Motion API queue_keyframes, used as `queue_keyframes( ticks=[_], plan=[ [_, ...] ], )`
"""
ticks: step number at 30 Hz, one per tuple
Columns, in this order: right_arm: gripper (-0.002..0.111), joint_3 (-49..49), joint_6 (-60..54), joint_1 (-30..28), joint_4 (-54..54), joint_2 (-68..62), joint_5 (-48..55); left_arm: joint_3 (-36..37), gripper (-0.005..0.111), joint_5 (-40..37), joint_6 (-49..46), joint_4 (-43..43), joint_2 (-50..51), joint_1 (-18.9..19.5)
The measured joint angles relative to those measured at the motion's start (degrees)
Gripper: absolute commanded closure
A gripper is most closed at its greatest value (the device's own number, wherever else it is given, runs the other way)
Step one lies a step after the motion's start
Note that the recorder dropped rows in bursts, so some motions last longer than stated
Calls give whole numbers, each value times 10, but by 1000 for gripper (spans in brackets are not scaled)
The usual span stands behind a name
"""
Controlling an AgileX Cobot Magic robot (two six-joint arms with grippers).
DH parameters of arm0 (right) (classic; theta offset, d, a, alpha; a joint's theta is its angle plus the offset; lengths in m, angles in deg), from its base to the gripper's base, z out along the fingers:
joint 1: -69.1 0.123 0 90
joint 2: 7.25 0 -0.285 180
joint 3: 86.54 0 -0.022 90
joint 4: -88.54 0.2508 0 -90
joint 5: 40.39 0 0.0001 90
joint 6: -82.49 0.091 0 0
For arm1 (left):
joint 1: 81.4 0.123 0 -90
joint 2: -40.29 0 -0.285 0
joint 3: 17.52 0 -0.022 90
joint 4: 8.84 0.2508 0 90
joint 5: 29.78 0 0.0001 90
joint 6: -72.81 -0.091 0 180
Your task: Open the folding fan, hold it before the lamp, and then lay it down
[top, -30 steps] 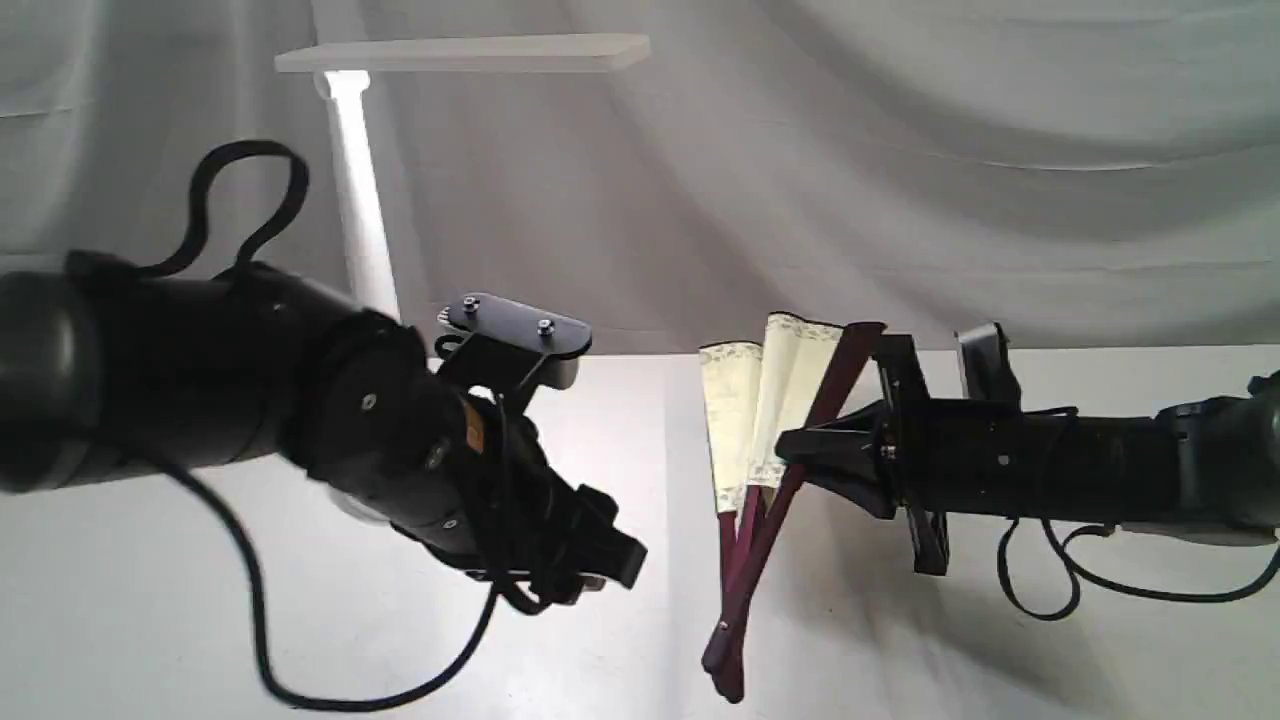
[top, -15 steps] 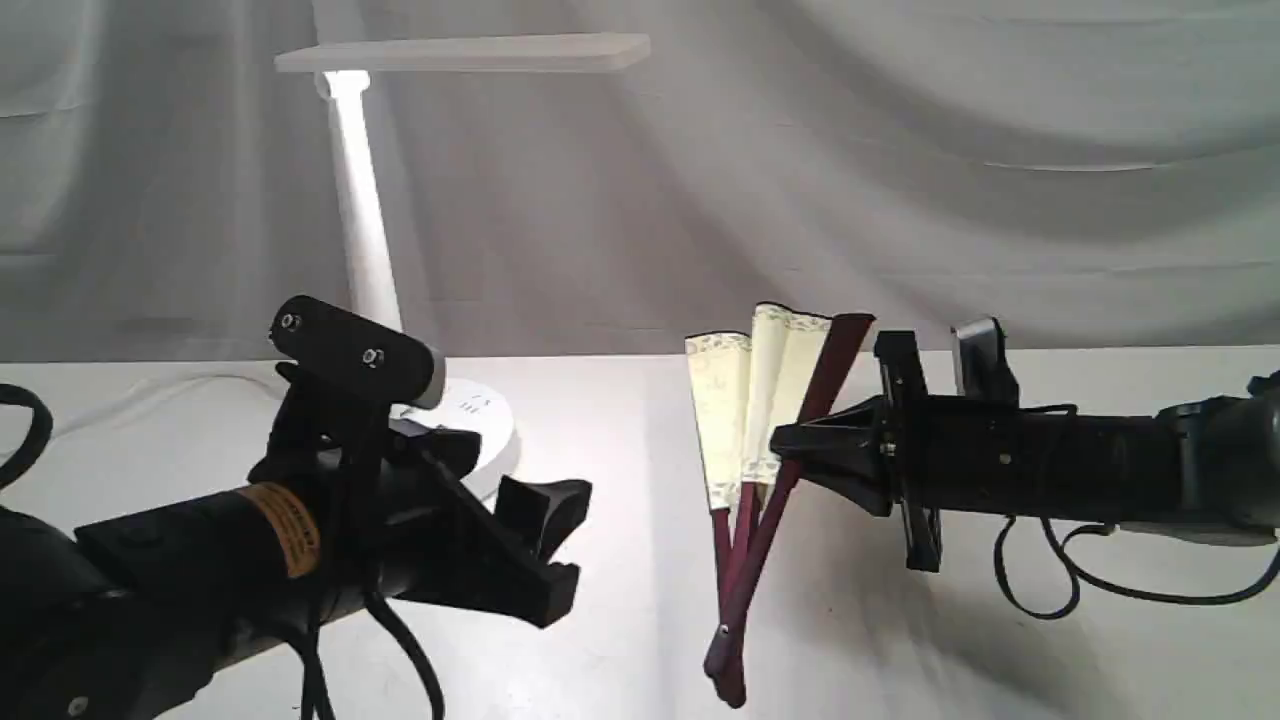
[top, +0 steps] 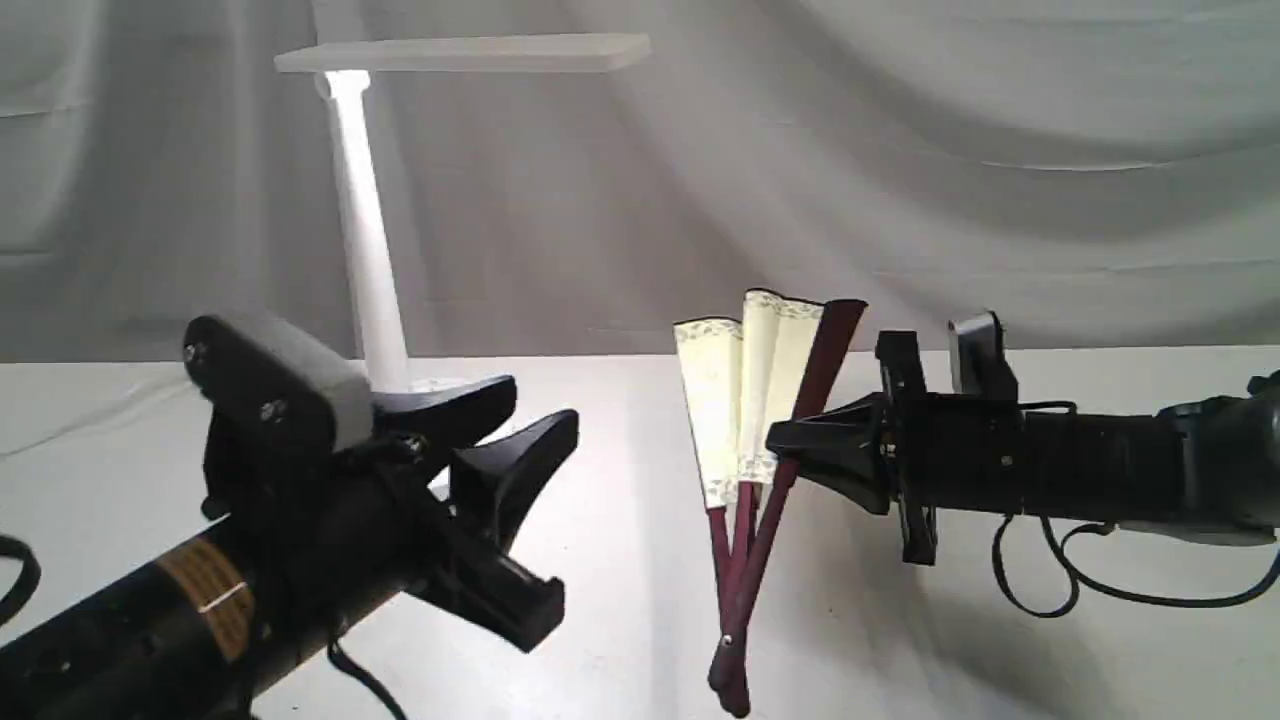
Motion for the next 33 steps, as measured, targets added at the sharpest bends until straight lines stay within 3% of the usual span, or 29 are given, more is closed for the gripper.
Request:
queue_keyframes(
  ticks=[10, 14, 22, 27, 33],
  plan=[
    [108, 0, -3, 0, 0, 0, 1, 100, 63, 185, 34, 2, 0, 0],
    [108, 0, -4, 0, -2, 0, 1, 105, 63, 213, 72, -3, 13, 0],
    [108, 0, -4, 0, -27, 0, 1, 82, 63, 217, 342, -81, 120, 11],
    [108, 0, -4, 0, -61, 0, 1, 23, 61, 217, 528, -13, 189, 55],
    [108, 1, -4, 0, -73, 21, 1, -59, 40, 217, 732, 109, 257, 128]
  ],
)
